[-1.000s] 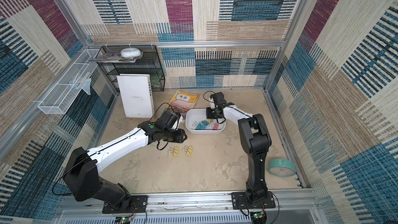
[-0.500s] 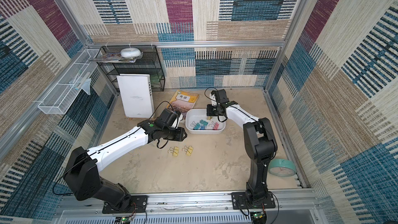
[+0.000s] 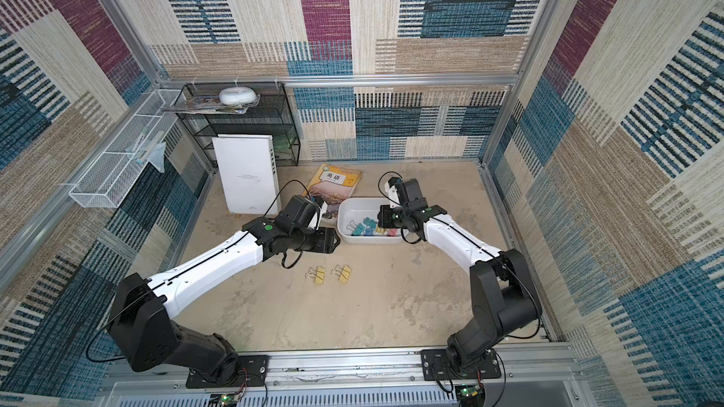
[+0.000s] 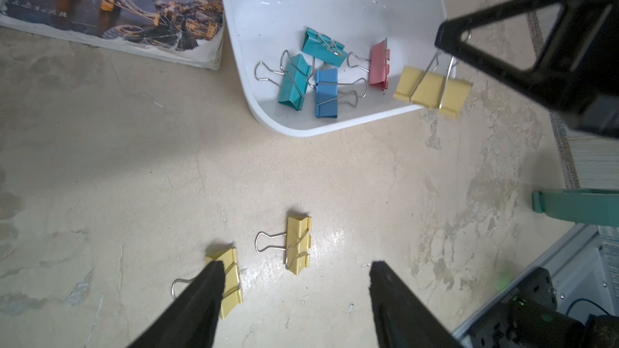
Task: Take out the binder clips from the storage box
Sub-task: Pick up the binder clip from the storage box, then place the binder clip at the center of the board.
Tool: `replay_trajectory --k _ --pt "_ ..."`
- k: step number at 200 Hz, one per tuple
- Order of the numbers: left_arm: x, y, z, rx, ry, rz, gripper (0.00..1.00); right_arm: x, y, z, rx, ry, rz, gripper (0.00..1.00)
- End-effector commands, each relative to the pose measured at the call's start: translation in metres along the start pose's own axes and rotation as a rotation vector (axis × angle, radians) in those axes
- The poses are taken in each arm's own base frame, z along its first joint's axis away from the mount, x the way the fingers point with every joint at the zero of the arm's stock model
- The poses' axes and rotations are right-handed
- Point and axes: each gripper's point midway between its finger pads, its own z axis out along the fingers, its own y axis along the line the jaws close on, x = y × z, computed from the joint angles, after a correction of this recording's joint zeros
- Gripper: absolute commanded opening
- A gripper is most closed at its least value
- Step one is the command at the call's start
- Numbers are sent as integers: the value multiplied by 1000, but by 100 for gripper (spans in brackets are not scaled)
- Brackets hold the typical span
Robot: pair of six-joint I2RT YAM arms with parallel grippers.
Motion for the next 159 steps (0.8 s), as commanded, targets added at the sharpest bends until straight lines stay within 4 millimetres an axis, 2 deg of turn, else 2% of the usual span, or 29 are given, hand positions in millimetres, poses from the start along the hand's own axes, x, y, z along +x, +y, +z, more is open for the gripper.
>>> replay_trajectory --k 1,9,12,18,23,57,89,129,159 --pt "-8 8 -8 -44 -54 11 82 7 17 -8 -34 -58 18 0" --pt "-9 11 -11 -58 -66 9 84 15 22 -10 -44 -64 22 0" --pt "-9 12 -12 -62 -68 5 92 19 23 -11 -48 -65 25 0" --pt "-10 16 -15 -81 -81 -3 94 27 27 -11 -60 -66 29 0" --pt "-10 19 -17 -97 -92 -9 99 34 31 -11 -72 -67 33 0" --pt "-13 36 -31 -166 -167 -51 99 69 47 -4 -111 -47 31 0" --pt "-7 39 -38 -159 -188 -68 100 87 57 5 -138 -36 15 0" --pt "2 44 -44 -161 -192 -89 99 109 54 15 -145 -11 13 0" --pt "6 46 -47 -157 -199 -98 99 118 50 21 -143 1 7 0"
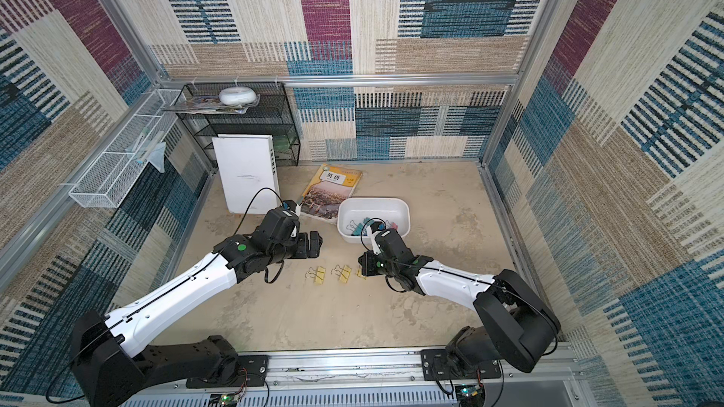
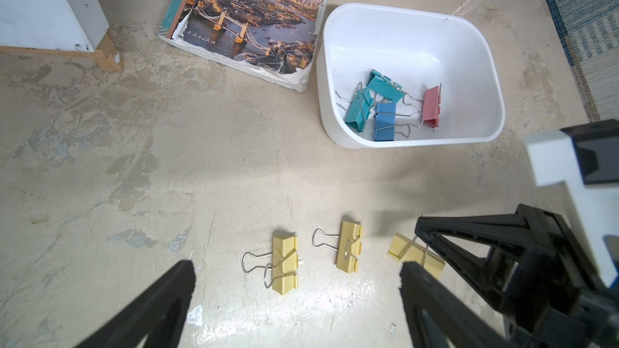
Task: Take out the binder clips from the storage box
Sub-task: Place the binder clip at the center of the board.
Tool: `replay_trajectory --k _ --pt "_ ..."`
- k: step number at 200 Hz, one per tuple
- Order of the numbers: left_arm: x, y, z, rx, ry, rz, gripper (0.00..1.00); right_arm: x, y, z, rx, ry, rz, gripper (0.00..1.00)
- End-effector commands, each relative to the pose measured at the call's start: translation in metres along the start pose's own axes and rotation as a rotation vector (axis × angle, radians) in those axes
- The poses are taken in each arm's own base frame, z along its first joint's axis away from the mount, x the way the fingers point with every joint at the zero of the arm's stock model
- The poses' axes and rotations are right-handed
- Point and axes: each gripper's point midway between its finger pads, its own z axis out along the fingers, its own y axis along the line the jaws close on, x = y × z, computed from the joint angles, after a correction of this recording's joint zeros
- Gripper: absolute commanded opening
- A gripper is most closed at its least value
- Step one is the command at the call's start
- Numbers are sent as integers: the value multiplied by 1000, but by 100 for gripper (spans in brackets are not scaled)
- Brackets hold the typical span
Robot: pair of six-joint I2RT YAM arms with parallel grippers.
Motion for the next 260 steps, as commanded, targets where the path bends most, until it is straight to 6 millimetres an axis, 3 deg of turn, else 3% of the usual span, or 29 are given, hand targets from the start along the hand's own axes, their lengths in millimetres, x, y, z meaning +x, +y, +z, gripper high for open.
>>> replay_trajectory --k 1,73,88,112,153,174,211,260 --pt "-4 1 -2 0 -29 -17 99 -6 4 4 -23 -40 -8 0" --pt "-1 0 -3 11 -16 -16 99 -3 3 17 -35 -29 -30 0" --pt "-2 -1 -3 15 -16 -13 99 0 1 17 -32 -22 -28 13" --pt "-4 -4 -1 20 -13 -6 99 2 -1 13 -19 -20 -31 23" --pt "-9 -15 9 43 10 5 99 -1 -6 6 38 -8 -61 35" --pt "-14 -29 19 80 27 13 99 -12 -11 -3 102 -30 -79 53" --pt "-29 -55 42 137 61 26 84 -46 -23 -31 227 -123 -76 84" --pt "-38 -85 83 194 137 54 59 -89 -45 -64 313 -206 -38 99"
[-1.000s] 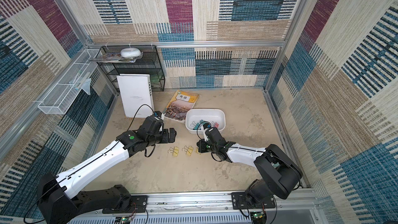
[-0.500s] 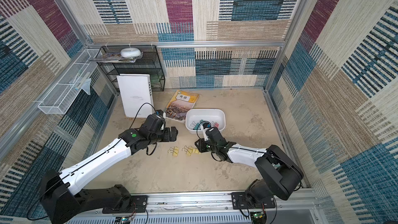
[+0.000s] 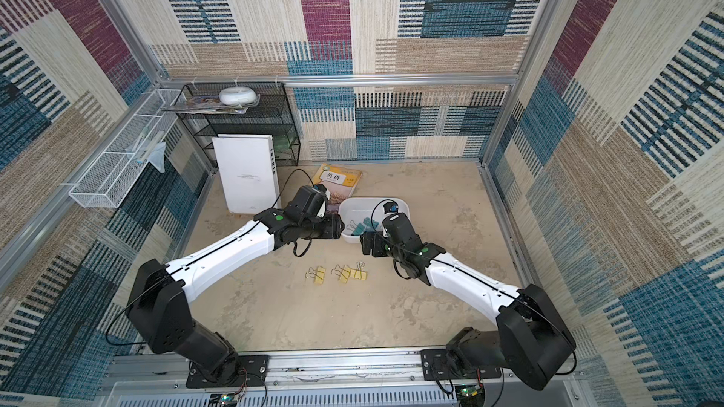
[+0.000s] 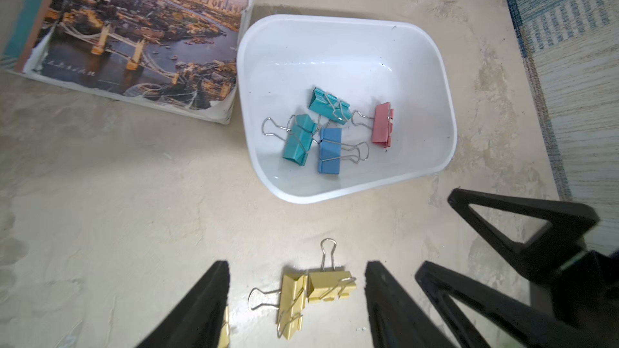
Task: Take out the binder clips from the storage box
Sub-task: Place the binder clip at the center of the board, then pick up the binder clip from the storage box.
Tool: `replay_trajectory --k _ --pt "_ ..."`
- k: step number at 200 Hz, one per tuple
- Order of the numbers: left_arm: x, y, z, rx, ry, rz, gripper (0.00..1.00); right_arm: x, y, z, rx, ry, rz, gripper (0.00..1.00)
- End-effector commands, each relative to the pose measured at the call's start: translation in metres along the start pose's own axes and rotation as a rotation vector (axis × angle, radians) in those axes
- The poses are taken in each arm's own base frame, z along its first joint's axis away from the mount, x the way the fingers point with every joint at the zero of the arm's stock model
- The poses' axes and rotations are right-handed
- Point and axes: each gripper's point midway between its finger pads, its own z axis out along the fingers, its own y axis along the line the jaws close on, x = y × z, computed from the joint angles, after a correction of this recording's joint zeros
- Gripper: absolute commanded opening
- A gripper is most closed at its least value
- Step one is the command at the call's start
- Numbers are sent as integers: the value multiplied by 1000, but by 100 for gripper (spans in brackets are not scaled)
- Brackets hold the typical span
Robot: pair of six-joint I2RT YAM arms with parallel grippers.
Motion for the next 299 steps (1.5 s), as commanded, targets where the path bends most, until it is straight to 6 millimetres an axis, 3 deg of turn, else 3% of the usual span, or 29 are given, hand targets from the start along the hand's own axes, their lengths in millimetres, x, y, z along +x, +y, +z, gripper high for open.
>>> replay_trajectory --k 1,23,82,131,219,275,299 --pt "-5 -14 14 56 29 25 58 -10 -24 -7 91 -4 2 99" --pt "-8 -16 34 76 68 14 47 -25 -40 -11 125 -24 26 99" --pt "-12 -5 81 110 175 -46 43 -45 -62 -15 177 -56 67 99" --pt "-12 12 110 114 233 -100 38 -54 -67 -14 186 -62 71 99" --pt "-4 22 135 94 286 -77 30 -58 -70 -8 192 -51 77 99" --pt "-9 22 132 90 267 -65 0 -57 -69 -7 187 -48 81 99" --pt "-18 18 121 89 240 -53 0 -57 -69 -7 182 -50 84 99"
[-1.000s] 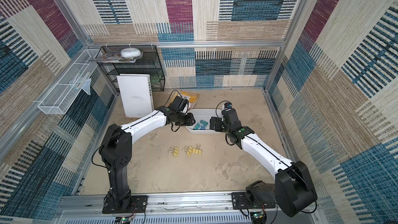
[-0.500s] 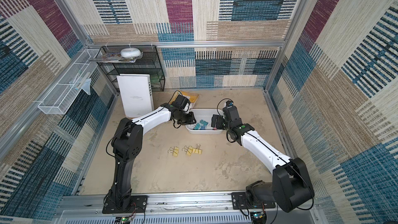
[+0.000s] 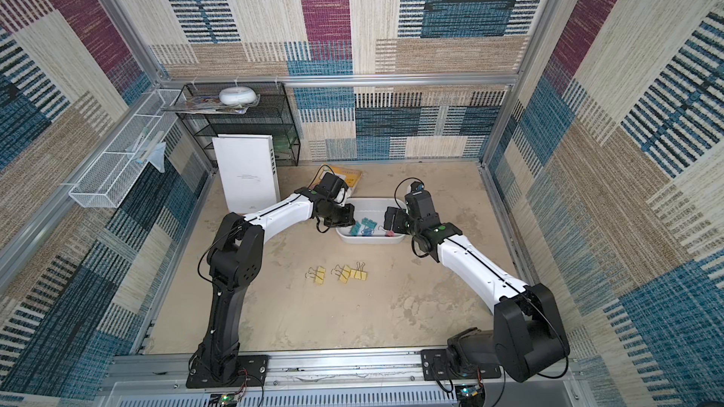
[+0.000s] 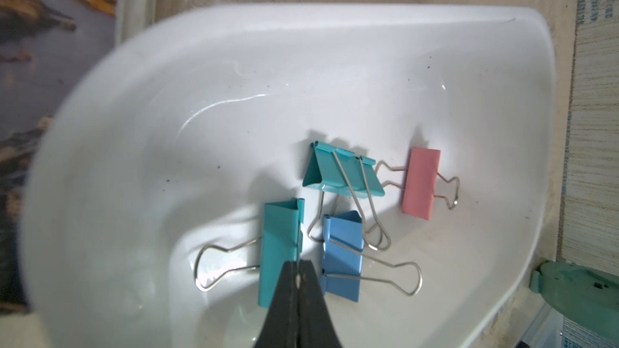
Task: Take out the binder clips from the storage box
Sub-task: Pick up the binder clip from the storage box, then place the binder clip at the center of the board.
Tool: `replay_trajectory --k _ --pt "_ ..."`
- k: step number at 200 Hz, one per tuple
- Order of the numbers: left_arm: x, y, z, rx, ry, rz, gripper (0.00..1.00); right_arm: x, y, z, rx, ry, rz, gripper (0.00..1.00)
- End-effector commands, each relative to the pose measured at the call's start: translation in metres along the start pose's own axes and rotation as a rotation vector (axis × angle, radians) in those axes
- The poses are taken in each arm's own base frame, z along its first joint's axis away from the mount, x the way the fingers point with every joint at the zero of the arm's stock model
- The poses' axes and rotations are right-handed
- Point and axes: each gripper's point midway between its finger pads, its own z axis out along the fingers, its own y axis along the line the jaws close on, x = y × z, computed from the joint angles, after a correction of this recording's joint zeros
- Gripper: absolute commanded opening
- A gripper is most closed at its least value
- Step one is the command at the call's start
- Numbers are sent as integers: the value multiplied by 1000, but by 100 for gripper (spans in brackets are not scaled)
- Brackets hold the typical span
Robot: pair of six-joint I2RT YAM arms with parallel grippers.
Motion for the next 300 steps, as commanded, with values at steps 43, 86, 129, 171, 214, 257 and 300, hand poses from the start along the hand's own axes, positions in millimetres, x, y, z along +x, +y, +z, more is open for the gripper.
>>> replay_trajectory --k 43,86,129,171,214,257,300 --pt "-5 -6 -48 -49 -72 38 0 -1 5 1 -28 -2 -4 99" --pt "5 -20 -89 -15 -131 35 0 1 11 4 -62 4 3 99" --pt "36 -46 -108 66 -125 57 0 8 13 2 -89 23 10 99" --pt "78 -45 -104 80 -99 35 0 21 14 -10 -126 38 0 99" --pt "112 -14 -117 6 -143 -15 0 38 15 -23 -180 45 16 99" --pt "136 22 -147 -90 -192 -29 0 46 19 -24 -216 60 35 99" --pt "158 74 -157 -206 -206 -93 0 50 35 -22 -253 67 25 99"
